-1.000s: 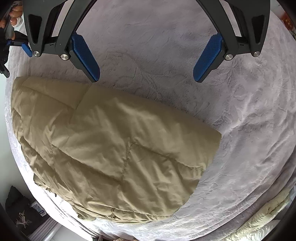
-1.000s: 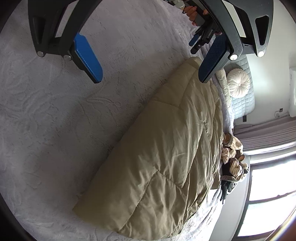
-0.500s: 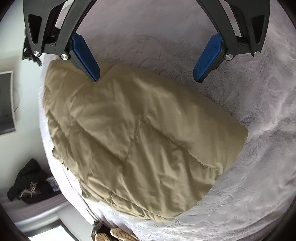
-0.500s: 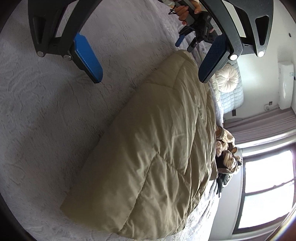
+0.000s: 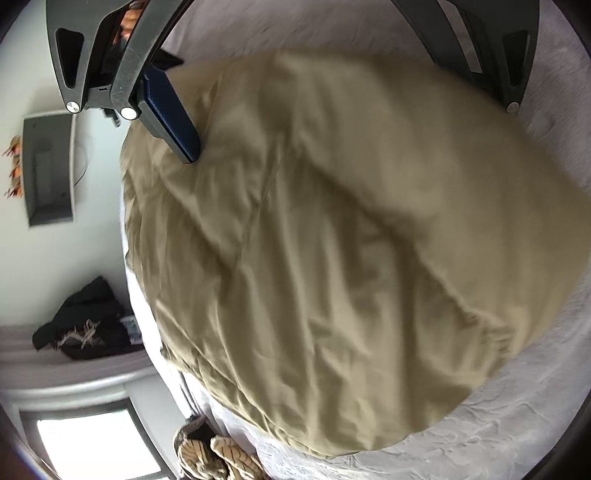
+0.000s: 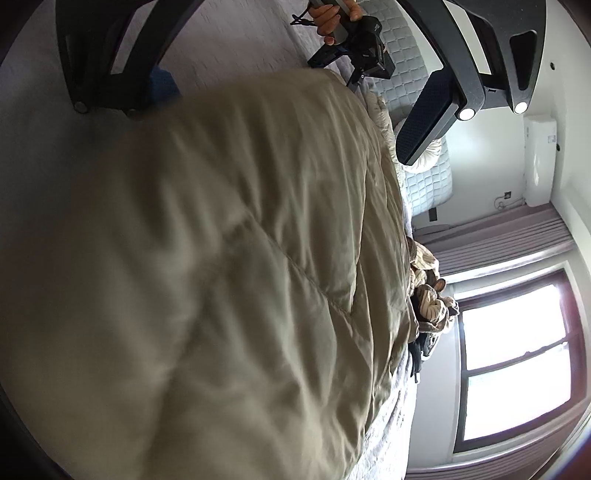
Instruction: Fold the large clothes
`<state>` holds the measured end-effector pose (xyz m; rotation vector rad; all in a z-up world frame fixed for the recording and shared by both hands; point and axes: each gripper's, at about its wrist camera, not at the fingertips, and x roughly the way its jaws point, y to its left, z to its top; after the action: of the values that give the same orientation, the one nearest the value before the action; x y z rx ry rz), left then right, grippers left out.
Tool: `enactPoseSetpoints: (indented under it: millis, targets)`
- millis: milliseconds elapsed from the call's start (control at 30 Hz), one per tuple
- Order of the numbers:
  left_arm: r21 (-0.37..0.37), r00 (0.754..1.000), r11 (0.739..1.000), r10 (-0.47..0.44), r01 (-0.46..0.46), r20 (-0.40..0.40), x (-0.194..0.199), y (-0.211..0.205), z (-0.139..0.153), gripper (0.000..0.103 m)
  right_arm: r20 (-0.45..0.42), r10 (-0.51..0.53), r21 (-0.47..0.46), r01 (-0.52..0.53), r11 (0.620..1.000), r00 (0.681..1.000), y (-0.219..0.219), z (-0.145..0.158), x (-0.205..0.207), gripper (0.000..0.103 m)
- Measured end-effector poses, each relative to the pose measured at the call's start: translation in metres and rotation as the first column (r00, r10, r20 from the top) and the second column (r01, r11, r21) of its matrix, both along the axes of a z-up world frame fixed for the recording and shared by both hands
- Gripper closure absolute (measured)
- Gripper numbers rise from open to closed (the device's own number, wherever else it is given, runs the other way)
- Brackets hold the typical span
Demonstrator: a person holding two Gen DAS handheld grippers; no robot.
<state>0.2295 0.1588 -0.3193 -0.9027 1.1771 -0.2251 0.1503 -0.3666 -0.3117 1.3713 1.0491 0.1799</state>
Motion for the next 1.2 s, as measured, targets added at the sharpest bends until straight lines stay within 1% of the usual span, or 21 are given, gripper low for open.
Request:
enactPoseSetpoints:
  millis: [67,133,233,267,300,333,367,400,433,467,500,533,633,767,933,1067,1167,1200]
  targets:
    - [-0.02,0.999,0.999,0.035,-0.035,0.004,0.007,0.0,-0.004,0.002,0.012,0.008,0.002,-0.008,1.0,1.0,0.004,-0.003,0.008,0.0]
    - [-0.023,0.997,0.997,0.074,-0.074,0.003,0.011,-0.001,-0.011,0.002,0.027,0.017,-0.007,-0.017,1.0,1.0,0.008,-0.005,0.017,0.0]
    - [0.015,0.992,0.992,0.124,-0.124,-0.002,0.018,-0.007,-0.012,0.002,0.038,0.013,-0.015,-0.012,1.0,0.999,0.007,-0.008,0.02,0.0]
    - [0.035,0.991,0.99,0.134,-0.134,-0.004,0.019,-0.009,-0.011,0.01,0.037,0.007,-0.015,-0.007,1.0,0.999,0.007,-0.009,0.021,0.0]
    - [0.056,0.991,0.989,0.134,-0.134,0.01,0.02,-0.012,-0.006,0.022,0.034,0.0,-0.014,0.001,1.0,0.999,0.007,-0.01,0.021,0.0]
    - [0.047,0.992,0.992,0.12,-0.121,0.025,0.023,-0.016,-0.004,0.05,0.032,-0.006,-0.012,0.006,1.0,0.999,0.006,-0.009,0.02,0.0]
    - [0.02,0.993,0.994,0.111,-0.111,0.036,0.025,-0.017,-0.002,0.064,0.025,-0.011,-0.009,0.011,1.0,1.0,0.006,-0.008,0.018,0.001]
    - [0.012,0.993,0.993,0.113,-0.114,0.043,0.025,-0.017,0.001,0.068,0.013,-0.019,-0.008,0.019,1.0,1.0,0.005,-0.007,0.017,0.009]
    - [0.008,0.992,0.994,0.108,-0.109,0.058,0.026,-0.017,0.007,0.076,-0.004,-0.025,-0.006,0.025,1.0,1.0,0.004,-0.007,0.014,0.03]
    - [0.012,0.993,0.995,0.1,-0.101,0.069,0.027,-0.018,0.012,0.079,-0.028,-0.03,-0.004,0.03,1.0,0.999,0.001,-0.006,0.011,0.042]
    - [0.022,0.992,0.996,0.089,-0.091,0.084,0.027,-0.018,0.02,0.08,-0.04,-0.037,0.009,0.038,0.999,0.998,-0.001,-0.006,0.009,0.054]
    - [0.03,0.992,0.996,0.076,-0.079,0.101,0.027,-0.018,0.028,0.081,-0.039,-0.045,0.018,0.046,0.999,0.998,-0.002,-0.005,0.007,0.063]
    - [0.044,0.987,0.998,0.048,-0.055,0.151,0.022,-0.02,0.053,0.081,0.005,-0.041,0.015,0.041,0.999,0.999,-0.004,0.01,0.002,0.074]
    - [0.056,0.98,0.998,-0.004,-0.008,0.201,0.005,-0.012,0.084,0.081,0.064,-0.018,0.002,0.018,1.0,0.998,-0.006,0.034,-0.008,0.078]
    - [0.067,0.976,0.996,-0.076,0.063,0.206,-0.024,-0.002,0.105,0.081,0.089,0.018,-0.04,-0.015,0.999,0.996,-0.006,0.061,-0.023,0.079]
    - [0.079,0.973,0.989,-0.141,0.128,0.182,-0.061,-0.002,0.113,0.081,0.08,0.045,-0.047,-0.042,0.998,0.996,-0.004,0.073,-0.053,0.079]
    - [0.093,0.966,0.974,-0.22,0.209,0.137,-0.105,0.001,0.115,0.081,0.057,0.058,-0.03,-0.057,0.998,0.997,-0.004,0.076,-0.089,0.079]
    - [0.088,0.962,0.967,-0.249,0.241,0.108,-0.122,0.003,0.114,0.081,0.05,0.062,-0.025,-0.061,0.998,0.997,-0.004,0.076,-0.097,0.079]
